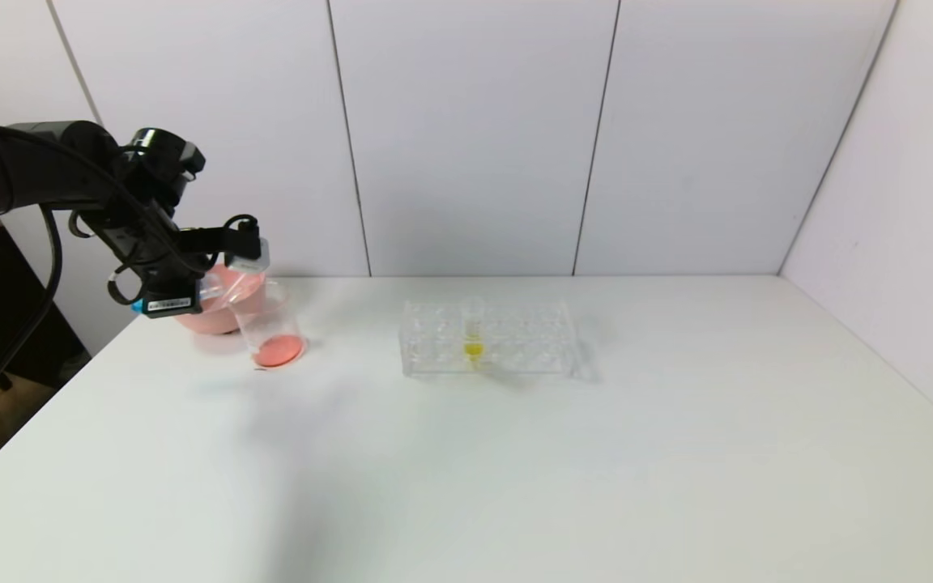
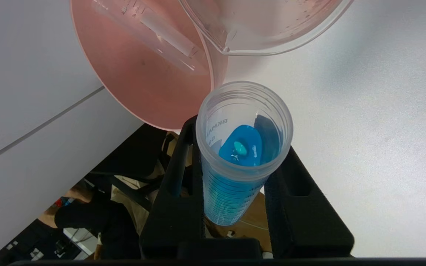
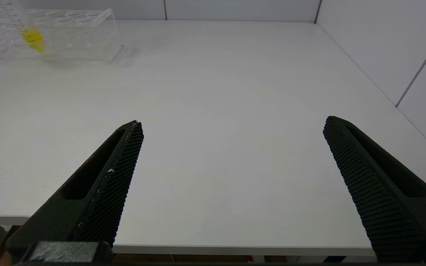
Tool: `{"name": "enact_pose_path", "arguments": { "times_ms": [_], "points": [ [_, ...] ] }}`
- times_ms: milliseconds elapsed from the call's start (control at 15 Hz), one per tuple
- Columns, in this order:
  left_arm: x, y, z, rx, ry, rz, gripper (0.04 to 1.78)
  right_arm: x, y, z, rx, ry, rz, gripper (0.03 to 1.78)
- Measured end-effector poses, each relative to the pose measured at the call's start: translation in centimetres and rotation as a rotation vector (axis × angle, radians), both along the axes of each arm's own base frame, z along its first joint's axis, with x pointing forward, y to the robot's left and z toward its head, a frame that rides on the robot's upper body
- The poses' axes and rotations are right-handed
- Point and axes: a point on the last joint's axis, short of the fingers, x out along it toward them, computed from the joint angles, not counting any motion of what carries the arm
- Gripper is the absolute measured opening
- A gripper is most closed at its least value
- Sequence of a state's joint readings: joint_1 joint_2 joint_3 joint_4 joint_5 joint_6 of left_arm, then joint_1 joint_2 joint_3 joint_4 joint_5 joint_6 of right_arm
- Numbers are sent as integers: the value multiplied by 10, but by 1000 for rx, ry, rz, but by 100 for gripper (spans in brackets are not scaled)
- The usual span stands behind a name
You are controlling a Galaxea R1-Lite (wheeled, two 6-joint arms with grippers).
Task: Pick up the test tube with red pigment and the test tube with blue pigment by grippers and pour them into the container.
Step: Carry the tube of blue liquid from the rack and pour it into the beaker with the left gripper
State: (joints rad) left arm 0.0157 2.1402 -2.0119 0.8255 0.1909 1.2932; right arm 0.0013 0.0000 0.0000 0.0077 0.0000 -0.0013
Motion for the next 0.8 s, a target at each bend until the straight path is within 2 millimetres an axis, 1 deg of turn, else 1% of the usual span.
{"name": "enact_pose_path", "arguments": {
  "times_ms": [133,800],
  "points": [
    [1,-5,0,13,-5,-3,47,0,0,0,0,0,0,177],
    [4,-12,-1,53,-14,6,47,0,0,0,0,0,0,177]
  ]
}}
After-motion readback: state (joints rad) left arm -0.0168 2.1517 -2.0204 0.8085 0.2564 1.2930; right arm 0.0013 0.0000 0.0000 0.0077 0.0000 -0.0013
